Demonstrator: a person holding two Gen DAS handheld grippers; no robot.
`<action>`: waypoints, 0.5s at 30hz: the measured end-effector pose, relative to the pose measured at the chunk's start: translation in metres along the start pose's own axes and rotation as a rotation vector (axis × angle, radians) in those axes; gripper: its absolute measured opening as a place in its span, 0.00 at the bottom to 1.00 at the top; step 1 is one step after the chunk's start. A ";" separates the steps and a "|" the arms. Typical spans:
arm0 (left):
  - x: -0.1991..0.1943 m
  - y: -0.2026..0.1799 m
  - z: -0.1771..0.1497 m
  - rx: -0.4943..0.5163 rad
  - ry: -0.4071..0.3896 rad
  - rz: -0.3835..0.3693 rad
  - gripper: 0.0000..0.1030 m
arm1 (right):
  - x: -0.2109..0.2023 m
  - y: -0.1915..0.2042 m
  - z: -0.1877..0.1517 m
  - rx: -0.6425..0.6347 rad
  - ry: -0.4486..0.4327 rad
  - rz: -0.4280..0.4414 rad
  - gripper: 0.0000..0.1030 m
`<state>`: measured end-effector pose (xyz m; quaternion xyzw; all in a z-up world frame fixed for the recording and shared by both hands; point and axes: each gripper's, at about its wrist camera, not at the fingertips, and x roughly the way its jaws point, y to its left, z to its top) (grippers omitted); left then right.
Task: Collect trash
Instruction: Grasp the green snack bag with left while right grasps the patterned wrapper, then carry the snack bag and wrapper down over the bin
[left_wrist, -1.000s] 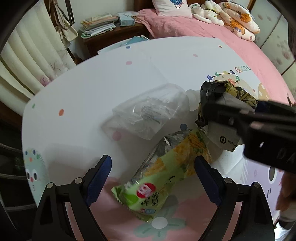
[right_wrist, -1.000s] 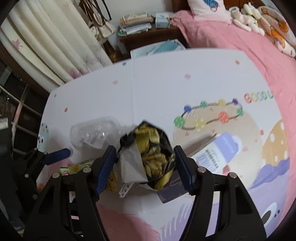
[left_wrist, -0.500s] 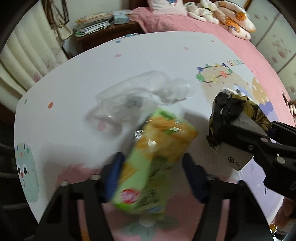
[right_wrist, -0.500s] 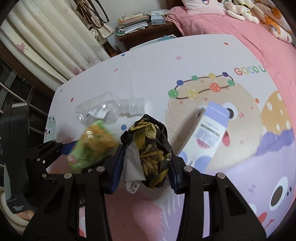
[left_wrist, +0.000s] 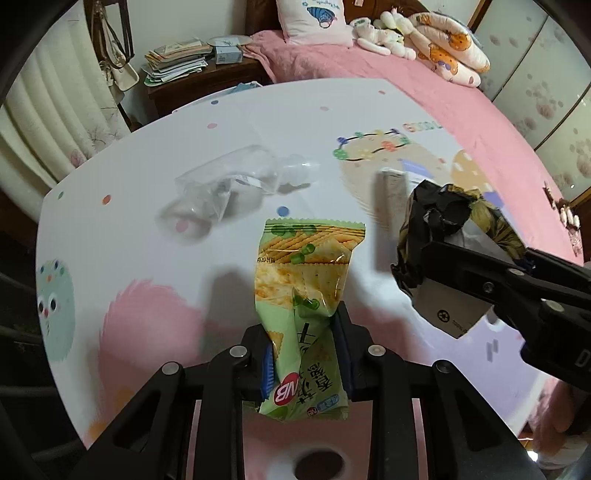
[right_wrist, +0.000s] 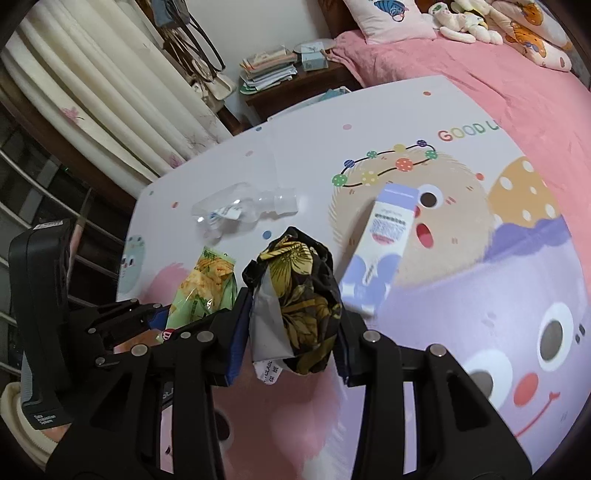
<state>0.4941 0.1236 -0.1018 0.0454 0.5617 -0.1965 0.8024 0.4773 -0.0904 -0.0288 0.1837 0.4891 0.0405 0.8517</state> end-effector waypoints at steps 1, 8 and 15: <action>-0.007 -0.003 -0.004 -0.002 -0.006 -0.001 0.26 | -0.006 0.000 -0.002 0.001 -0.004 0.006 0.35; -0.073 -0.042 -0.044 -0.001 -0.069 -0.005 0.26 | -0.070 -0.005 -0.043 -0.015 -0.034 0.043 0.35; -0.135 -0.099 -0.095 -0.011 -0.136 0.010 0.26 | -0.137 -0.020 -0.096 -0.056 -0.048 0.081 0.35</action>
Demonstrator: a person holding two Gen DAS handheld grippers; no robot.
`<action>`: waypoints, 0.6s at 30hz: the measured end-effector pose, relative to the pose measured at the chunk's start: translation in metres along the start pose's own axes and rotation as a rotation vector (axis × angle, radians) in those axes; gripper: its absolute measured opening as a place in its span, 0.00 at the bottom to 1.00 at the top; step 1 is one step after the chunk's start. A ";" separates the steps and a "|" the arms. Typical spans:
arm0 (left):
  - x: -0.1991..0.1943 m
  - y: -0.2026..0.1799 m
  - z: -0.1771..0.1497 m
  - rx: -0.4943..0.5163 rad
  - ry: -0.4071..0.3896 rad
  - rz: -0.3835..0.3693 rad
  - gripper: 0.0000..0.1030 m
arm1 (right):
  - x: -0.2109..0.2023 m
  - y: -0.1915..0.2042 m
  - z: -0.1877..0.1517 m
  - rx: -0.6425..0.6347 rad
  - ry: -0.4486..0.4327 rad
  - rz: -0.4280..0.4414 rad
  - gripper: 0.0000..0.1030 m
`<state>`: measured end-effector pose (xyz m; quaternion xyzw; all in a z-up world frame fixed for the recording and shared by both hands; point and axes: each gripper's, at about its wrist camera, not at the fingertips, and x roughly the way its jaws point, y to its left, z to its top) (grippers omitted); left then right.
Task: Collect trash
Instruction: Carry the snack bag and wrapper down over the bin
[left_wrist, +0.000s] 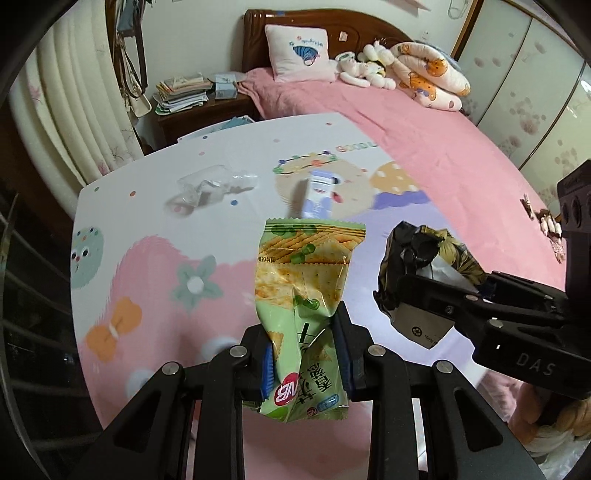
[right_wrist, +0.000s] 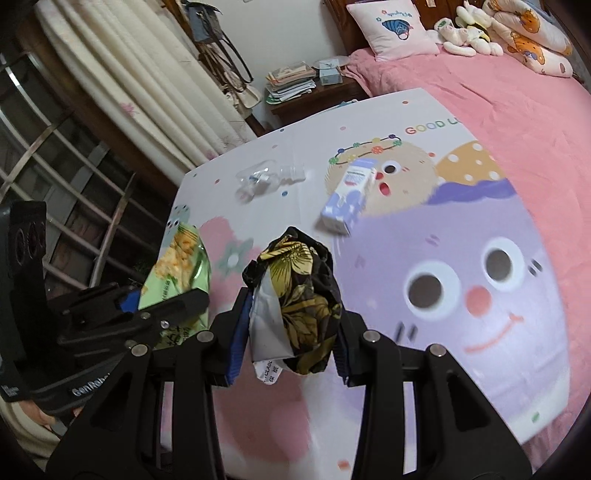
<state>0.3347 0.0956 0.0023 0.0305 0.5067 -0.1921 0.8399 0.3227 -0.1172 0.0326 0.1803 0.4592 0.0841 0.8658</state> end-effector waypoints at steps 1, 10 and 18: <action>-0.007 -0.011 -0.007 0.001 -0.005 0.003 0.26 | -0.011 -0.003 -0.008 -0.005 -0.004 0.005 0.35; -0.062 -0.112 -0.084 0.022 -0.059 0.041 0.26 | -0.103 -0.045 -0.088 -0.041 -0.037 0.032 0.35; -0.091 -0.194 -0.164 0.000 -0.074 0.048 0.26 | -0.173 -0.080 -0.170 -0.063 -0.026 0.054 0.35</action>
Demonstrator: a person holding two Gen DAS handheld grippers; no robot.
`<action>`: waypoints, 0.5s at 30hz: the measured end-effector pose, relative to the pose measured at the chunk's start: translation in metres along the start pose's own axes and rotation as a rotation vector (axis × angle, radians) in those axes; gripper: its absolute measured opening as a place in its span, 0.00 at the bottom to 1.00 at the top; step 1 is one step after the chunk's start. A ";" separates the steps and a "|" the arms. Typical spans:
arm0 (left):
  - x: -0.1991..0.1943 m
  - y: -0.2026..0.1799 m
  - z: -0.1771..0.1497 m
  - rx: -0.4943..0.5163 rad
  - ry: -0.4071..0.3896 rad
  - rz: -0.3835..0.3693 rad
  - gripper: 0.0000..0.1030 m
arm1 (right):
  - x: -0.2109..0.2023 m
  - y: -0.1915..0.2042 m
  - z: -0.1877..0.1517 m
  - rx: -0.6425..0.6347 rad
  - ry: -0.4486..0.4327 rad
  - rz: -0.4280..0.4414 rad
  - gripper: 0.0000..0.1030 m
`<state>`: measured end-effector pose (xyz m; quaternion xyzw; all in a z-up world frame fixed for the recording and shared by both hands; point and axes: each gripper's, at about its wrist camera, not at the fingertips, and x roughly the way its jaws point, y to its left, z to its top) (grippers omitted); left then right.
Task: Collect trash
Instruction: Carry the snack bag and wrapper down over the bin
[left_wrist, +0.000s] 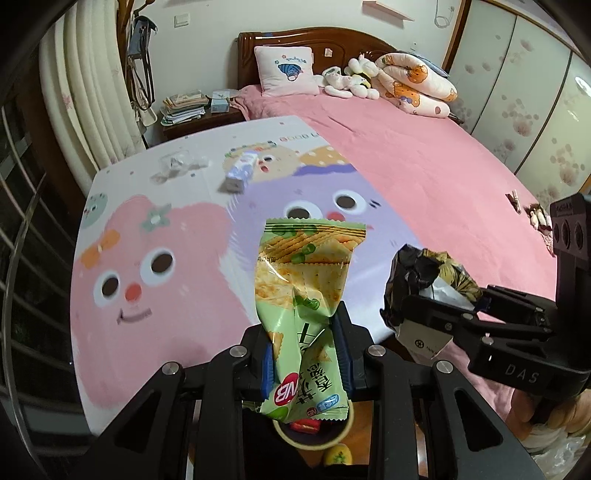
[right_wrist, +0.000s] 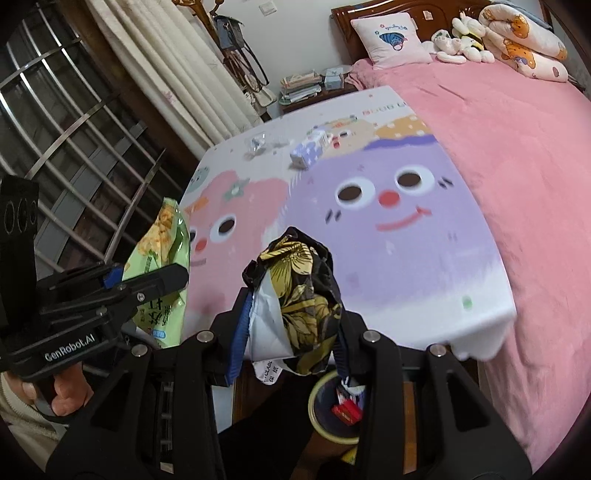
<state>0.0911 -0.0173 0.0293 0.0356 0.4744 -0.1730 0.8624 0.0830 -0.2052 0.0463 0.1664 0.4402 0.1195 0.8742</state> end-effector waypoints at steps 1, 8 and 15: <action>-0.002 -0.006 -0.009 -0.001 0.007 -0.001 0.26 | -0.005 -0.003 -0.010 0.000 0.009 0.001 0.35; -0.009 -0.039 -0.073 0.031 0.102 -0.006 0.26 | -0.022 -0.029 -0.084 0.082 0.082 0.006 0.35; 0.033 -0.052 -0.127 0.073 0.227 -0.024 0.26 | 0.010 -0.049 -0.142 0.180 0.158 -0.024 0.35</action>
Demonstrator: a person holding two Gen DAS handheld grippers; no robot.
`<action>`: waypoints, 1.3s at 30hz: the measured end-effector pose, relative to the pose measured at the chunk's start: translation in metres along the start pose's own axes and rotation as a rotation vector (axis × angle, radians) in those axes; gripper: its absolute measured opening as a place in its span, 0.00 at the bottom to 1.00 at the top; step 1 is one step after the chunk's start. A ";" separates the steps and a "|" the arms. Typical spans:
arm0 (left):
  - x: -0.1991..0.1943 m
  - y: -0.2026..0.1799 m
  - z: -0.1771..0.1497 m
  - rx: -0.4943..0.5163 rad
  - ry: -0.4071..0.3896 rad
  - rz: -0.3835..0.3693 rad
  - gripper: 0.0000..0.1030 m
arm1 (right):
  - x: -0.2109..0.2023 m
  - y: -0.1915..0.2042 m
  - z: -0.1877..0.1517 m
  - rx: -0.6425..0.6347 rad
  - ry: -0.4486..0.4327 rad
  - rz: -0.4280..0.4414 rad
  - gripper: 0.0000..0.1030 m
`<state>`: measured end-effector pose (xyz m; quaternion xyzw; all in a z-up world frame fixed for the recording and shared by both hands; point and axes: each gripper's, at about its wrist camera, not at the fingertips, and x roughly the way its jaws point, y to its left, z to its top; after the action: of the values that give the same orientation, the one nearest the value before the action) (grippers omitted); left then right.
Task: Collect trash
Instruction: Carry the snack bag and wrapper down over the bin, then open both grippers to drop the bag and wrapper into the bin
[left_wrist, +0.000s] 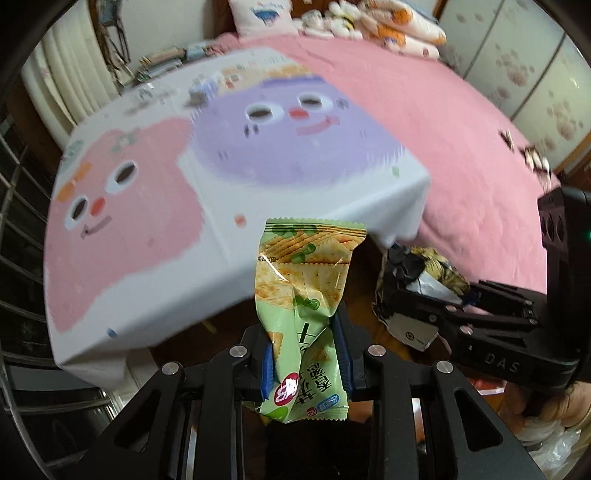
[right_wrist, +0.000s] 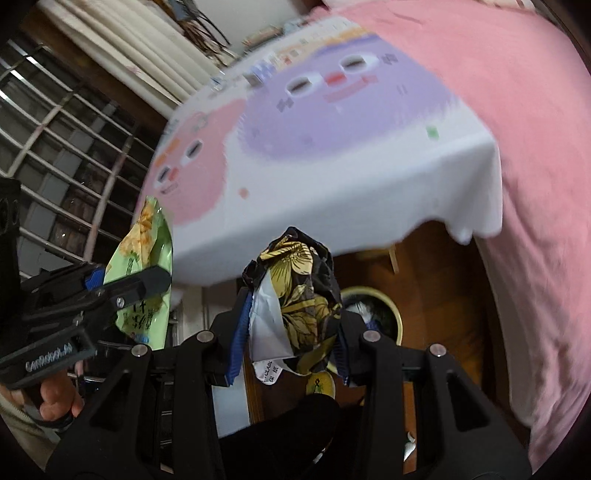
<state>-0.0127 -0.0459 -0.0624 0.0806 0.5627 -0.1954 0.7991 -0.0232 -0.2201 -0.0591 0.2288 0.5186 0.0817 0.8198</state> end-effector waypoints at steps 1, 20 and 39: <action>0.012 -0.003 -0.008 0.018 0.019 0.001 0.26 | 0.008 -0.005 -0.007 0.018 0.009 -0.005 0.35; 0.278 -0.007 -0.101 0.093 0.244 -0.036 0.27 | 0.228 -0.128 -0.139 0.201 0.208 -0.168 0.35; 0.360 0.050 -0.123 0.030 0.278 0.056 0.81 | 0.326 -0.154 -0.152 0.192 0.263 -0.193 0.39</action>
<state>0.0053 -0.0377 -0.4453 0.1346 0.6627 -0.1686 0.7172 -0.0275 -0.1910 -0.4486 0.2424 0.6462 -0.0180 0.7234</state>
